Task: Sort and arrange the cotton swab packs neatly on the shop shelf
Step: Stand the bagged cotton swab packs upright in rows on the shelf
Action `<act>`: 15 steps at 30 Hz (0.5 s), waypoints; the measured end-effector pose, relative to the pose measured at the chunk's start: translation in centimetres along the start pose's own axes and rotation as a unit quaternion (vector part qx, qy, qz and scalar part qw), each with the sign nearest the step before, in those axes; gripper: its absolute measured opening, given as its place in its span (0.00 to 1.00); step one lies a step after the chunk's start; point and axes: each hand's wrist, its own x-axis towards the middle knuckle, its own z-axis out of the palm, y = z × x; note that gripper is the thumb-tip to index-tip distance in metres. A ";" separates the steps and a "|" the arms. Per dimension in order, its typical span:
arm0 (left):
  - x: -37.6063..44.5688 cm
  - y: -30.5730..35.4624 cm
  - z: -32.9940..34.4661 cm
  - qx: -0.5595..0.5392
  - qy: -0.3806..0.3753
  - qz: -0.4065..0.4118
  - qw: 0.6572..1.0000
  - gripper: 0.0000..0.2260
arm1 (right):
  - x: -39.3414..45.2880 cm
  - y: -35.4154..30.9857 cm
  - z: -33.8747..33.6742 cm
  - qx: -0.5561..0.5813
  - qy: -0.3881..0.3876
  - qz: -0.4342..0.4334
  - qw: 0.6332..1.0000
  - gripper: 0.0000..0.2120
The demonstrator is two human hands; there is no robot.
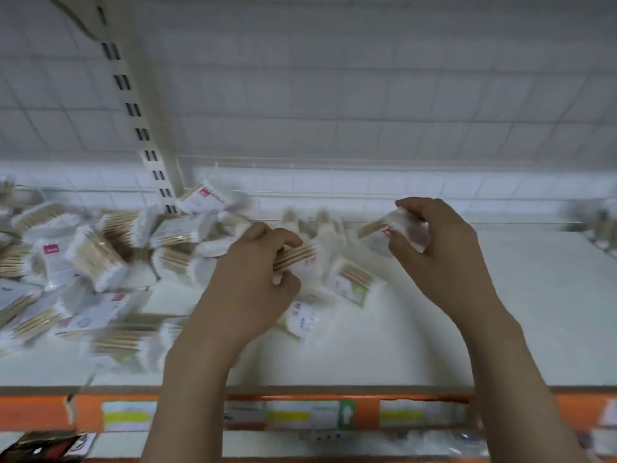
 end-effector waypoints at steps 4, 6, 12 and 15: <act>0.8 5.1 4.2 -0.047 -0.014 0.013 0.999 0.11 | -2.1 4.4 -5.1 -0.032 0.010 0.029 0.999 0.18; 1.2 7.4 6.4 -0.068 -0.020 0.014 0.997 0.11 | -3.1 6.6 -7.3 -0.048 0.018 0.038 0.998 0.16; 1.5 13.3 12.8 -0.078 -0.043 0.021 0.996 0.22 | -5.8 12.6 -11.9 -0.068 -0.025 0.047 0.996 0.14; 1.0 15.2 15.2 -0.060 -0.052 0.025 0.997 0.25 | -6.4 15.0 -13.1 -0.082 -0.051 0.053 0.994 0.15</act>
